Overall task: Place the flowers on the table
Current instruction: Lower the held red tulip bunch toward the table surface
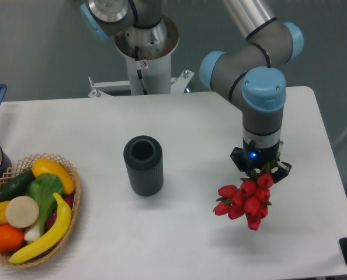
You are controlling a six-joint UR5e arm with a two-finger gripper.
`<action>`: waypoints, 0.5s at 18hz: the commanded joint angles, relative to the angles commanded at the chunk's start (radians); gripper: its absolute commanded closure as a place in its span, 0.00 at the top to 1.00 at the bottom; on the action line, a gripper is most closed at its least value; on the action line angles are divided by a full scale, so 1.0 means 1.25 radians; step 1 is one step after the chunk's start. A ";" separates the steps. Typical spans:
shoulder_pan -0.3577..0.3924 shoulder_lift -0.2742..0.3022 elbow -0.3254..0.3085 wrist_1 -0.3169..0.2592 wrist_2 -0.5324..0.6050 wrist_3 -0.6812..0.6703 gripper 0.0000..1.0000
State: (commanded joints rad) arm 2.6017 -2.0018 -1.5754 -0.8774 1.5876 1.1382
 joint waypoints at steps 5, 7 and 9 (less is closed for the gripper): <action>-0.009 0.000 -0.011 0.001 0.010 -0.002 0.38; -0.010 0.000 -0.018 0.001 0.010 -0.002 0.39; -0.011 0.004 -0.032 0.002 0.010 -0.001 0.39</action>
State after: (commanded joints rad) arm 2.5878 -1.9973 -1.6152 -0.8744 1.5999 1.1367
